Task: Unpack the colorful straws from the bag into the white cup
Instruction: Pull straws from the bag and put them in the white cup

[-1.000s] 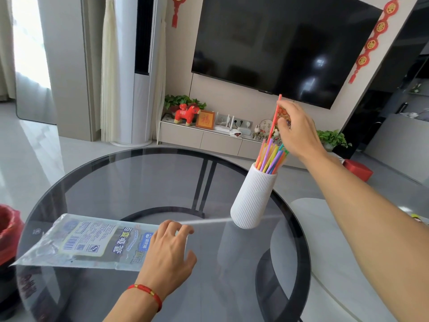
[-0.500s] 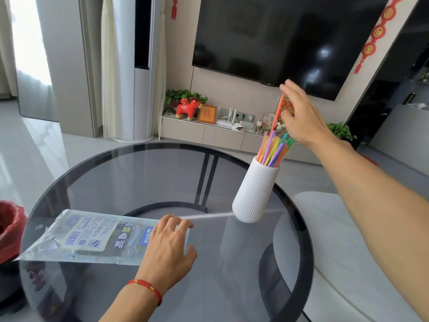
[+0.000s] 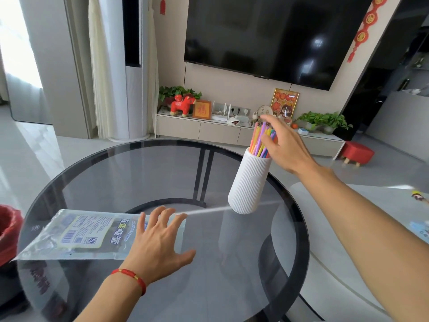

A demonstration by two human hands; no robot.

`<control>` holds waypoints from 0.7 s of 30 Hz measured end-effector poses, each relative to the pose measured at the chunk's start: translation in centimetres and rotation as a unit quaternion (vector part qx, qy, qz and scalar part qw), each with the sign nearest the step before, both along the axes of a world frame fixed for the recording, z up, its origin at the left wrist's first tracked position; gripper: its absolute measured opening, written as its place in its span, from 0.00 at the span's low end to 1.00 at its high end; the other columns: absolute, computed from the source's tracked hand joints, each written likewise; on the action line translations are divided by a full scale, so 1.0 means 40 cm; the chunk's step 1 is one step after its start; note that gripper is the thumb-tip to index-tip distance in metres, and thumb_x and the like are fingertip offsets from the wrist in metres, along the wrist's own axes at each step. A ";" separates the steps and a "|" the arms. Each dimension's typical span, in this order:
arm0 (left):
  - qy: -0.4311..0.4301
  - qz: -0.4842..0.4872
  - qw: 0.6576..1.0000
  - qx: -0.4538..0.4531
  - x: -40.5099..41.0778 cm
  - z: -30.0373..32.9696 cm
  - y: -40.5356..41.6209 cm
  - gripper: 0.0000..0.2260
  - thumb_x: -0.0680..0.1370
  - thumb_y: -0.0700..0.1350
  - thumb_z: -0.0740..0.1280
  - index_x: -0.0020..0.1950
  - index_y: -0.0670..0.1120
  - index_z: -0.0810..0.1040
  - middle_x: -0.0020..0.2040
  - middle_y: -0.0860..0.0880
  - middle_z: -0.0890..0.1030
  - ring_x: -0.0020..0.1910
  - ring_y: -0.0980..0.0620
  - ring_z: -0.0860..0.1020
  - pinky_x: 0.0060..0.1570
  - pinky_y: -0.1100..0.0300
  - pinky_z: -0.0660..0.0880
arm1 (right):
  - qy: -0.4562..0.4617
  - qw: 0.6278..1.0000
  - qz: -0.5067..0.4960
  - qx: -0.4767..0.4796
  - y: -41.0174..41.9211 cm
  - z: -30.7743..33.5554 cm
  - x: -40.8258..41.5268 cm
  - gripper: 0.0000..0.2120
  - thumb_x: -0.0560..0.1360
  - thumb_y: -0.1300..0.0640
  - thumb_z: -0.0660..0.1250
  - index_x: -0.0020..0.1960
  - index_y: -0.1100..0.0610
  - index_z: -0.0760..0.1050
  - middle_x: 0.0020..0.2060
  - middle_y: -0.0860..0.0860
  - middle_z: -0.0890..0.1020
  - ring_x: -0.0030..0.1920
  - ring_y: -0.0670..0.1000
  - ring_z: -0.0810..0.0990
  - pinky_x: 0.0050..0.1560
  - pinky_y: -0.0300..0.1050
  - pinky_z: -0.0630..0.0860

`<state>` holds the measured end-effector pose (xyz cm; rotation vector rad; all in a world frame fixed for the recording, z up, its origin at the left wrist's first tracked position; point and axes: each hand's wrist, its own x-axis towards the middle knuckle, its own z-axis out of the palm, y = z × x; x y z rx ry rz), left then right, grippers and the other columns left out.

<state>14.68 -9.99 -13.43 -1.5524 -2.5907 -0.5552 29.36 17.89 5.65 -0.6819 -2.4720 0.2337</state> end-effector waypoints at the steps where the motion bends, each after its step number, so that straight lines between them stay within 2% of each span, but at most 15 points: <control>1: -0.003 -0.001 1.000 -0.012 -0.008 0.000 -0.008 0.39 0.65 0.72 0.60 0.75 0.59 0.62 0.75 0.53 0.64 0.79 0.47 0.54 0.77 0.39 0.48 | 0.001 1.000 -0.002 0.007 0.002 0.004 -0.002 0.26 0.85 0.53 0.59 0.83 0.48 0.60 0.82 0.52 0.66 0.79 0.55 0.68 0.75 0.62 0.69; 2: -0.006 -0.002 1.000 -0.021 -0.017 0.000 -0.016 0.42 0.65 0.74 0.60 0.76 0.59 0.60 0.77 0.53 0.62 0.79 0.47 0.51 0.77 0.38 0.46 | -0.005 1.000 -0.003 0.012 0.003 0.006 -0.003 0.27 0.86 0.53 0.59 0.84 0.48 0.59 0.83 0.52 0.65 0.80 0.55 0.66 0.77 0.61 0.67; 5: -0.004 -0.001 0.997 -0.071 -0.038 -0.001 -0.036 0.48 0.63 0.78 0.57 0.79 0.60 0.50 0.81 0.53 0.53 0.80 0.48 0.44 0.77 0.36 0.41 | -0.029 0.999 -0.021 0.005 0.008 -0.001 -0.006 0.28 0.86 0.54 0.60 0.84 0.49 0.58 0.82 0.55 0.66 0.78 0.59 0.69 0.74 0.63 0.69; 9: -0.006 -0.016 0.993 -0.116 -0.056 -0.011 -0.048 0.54 0.60 0.80 0.57 0.79 0.60 0.39 0.82 0.51 0.45 0.80 0.47 0.38 0.76 0.34 0.38 | 0.006 0.999 -0.030 0.010 0.017 0.004 -0.006 0.23 0.87 0.54 0.59 0.81 0.55 0.67 0.80 0.55 0.70 0.80 0.57 0.68 0.78 0.58 0.64; 11: -0.003 -0.023 0.990 -0.137 -0.062 -0.018 -0.047 0.57 0.59 0.80 0.58 0.79 0.59 0.35 0.82 0.50 0.44 0.81 0.46 0.38 0.76 0.33 0.37 | -0.009 1.000 -0.021 0.019 0.017 -0.002 -0.004 0.23 0.87 0.55 0.60 0.81 0.55 0.67 0.81 0.55 0.69 0.80 0.56 0.66 0.80 0.57 0.62; 14: -0.012 -0.027 0.991 -0.128 -0.073 -0.022 -0.044 0.59 0.58 0.81 0.59 0.79 0.57 0.37 0.81 0.51 0.52 0.81 0.47 0.45 0.76 0.33 0.39 | 0.055 0.998 -0.025 0.022 0.006 -0.017 0.005 0.23 0.87 0.59 0.60 0.82 0.56 0.66 0.81 0.54 0.69 0.81 0.54 0.64 0.80 0.50 0.60; 16: -0.012 -0.031 0.994 -0.104 -0.078 -0.022 -0.039 0.59 0.58 0.80 0.60 0.80 0.56 0.42 0.78 0.55 0.60 0.80 0.50 0.52 0.76 0.32 0.42 | 0.098 0.994 -0.039 0.021 0.002 -0.027 0.013 0.23 0.86 0.60 0.59 0.81 0.56 0.67 0.82 0.54 0.66 0.82 0.54 0.62 0.81 0.50 0.57; 19: 0.002 -0.028 0.996 -0.089 -0.078 -0.019 -0.032 0.57 0.58 0.79 0.60 0.80 0.54 0.48 0.74 0.56 0.65 0.77 0.52 0.58 0.76 0.32 0.45 | 0.059 0.997 -0.048 -0.002 0.010 -0.048 0.019 0.26 0.87 0.55 0.58 0.84 0.54 0.60 0.86 0.54 0.55 0.85 0.54 0.51 0.82 0.53 0.52; 21: 0.006 -0.028 0.996 -0.087 -0.075 -0.017 -0.033 0.55 0.59 0.78 0.60 0.80 0.54 0.51 0.72 0.55 0.67 0.76 0.52 0.61 0.76 0.32 0.46 | 0.035 0.998 -0.050 -0.028 0.018 -0.058 0.021 0.27 0.87 0.53 0.58 0.84 0.56 0.58 0.86 0.53 0.56 0.85 0.53 0.53 0.81 0.54 0.54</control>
